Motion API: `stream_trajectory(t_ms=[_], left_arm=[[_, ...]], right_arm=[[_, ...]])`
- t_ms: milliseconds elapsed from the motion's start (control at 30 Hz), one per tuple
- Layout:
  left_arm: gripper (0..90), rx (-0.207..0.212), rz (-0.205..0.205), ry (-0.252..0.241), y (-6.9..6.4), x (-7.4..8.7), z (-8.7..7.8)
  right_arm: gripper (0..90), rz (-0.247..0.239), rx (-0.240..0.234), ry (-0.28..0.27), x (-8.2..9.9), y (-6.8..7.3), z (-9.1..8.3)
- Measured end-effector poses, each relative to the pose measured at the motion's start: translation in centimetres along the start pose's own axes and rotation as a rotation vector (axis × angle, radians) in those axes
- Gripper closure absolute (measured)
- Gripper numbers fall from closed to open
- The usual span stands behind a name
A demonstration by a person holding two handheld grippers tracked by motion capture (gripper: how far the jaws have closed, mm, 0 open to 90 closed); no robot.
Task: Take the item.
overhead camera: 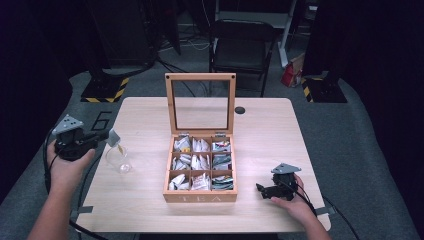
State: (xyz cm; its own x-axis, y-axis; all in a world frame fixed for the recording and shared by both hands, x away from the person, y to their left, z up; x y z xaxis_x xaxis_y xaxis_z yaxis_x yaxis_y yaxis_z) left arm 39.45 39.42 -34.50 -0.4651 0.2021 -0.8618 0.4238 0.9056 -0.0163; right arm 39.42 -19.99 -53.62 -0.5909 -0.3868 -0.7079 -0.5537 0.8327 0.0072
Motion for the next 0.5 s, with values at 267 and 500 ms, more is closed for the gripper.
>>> stream_trajectory(t_ms=[267, 500], left_arm=[[89.2, -0.016, -0.014, 0.007, 0.6, 0.5, -0.1], [89.1, -0.025, -0.027, 0.016, 1.0, 1.1, 0.2]], right_arm=[[3.0, 0.0, 0.0, 0.0, 0.0, 0.0, 0.0], [3.0, 0.0, 0.0, 0.0, 0.0, 0.0, 0.0]])
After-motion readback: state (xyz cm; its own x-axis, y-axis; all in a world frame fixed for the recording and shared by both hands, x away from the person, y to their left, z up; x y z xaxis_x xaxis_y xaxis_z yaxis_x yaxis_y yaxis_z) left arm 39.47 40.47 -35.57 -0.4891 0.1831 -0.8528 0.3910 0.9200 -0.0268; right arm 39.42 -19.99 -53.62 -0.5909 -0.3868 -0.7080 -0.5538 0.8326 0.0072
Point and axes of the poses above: each handheld gripper's, and its own axes: z roughly forward along the jaws, x roughly out of its underside, y roughly to its left, the point moved 1 cm from there along z, roughly forward along the jaws, and after that the axes turned 1 degree about y, right-handed, at the moved point
